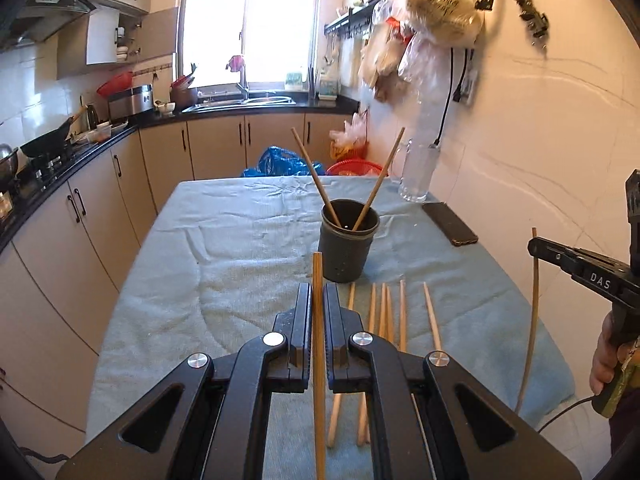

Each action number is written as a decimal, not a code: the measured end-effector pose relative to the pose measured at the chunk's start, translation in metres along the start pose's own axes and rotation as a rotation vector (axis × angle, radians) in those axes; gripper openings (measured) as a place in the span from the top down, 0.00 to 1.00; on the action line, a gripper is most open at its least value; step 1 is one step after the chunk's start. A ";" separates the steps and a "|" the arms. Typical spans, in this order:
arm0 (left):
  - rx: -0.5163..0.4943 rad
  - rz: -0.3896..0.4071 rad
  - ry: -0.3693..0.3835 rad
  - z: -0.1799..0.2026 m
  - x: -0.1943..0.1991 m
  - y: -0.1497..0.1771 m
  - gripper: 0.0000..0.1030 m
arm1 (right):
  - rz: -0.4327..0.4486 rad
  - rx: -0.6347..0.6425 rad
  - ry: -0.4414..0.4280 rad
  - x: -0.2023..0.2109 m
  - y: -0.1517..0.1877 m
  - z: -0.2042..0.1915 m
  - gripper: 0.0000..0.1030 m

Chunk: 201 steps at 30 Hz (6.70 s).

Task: Organize utensils
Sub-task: 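Lift both held chopsticks and carry them above the black cup, then open the left gripper into the cup while the right gripper releases its chopstick, then move both open grippers back down over the loose chopsticks, then close the left gripper on a chopstick while the right gripper grasps another, then carry both chopsticks above the black cup and open both grippers to drop them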

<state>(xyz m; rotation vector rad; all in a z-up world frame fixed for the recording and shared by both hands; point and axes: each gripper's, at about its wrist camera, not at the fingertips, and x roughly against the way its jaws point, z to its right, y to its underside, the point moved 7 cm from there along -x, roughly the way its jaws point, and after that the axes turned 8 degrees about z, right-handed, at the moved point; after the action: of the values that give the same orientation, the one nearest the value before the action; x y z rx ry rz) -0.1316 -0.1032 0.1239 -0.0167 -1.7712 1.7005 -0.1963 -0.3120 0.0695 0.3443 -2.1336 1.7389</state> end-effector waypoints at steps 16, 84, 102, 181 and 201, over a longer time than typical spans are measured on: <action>0.034 0.136 0.035 0.003 0.057 -0.027 0.95 | 0.140 0.032 -0.042 0.046 -0.029 -0.027 0.94; 0.060 0.068 -0.053 -0.038 -0.018 -0.040 0.41 | -0.029 0.000 0.012 -0.041 -0.064 -0.002 0.32; -0.082 -0.449 0.083 0.033 -0.168 0.098 0.75 | -0.424 0.009 0.041 -0.135 0.113 0.009 0.50; 0.015 0.165 0.042 0.029 0.064 -0.012 0.95 | 0.129 0.021 -0.069 0.037 -0.024 -0.034 0.94; 0.063 0.245 0.077 0.019 0.040 -0.090 0.95 | 0.273 -0.008 -0.104 0.029 -0.109 -0.046 0.94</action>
<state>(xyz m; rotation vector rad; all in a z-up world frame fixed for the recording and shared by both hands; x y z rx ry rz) -0.1326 -0.1153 0.2230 -0.2780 -1.7133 1.9004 -0.1725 -0.2890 0.1864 0.1492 -2.3539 1.8941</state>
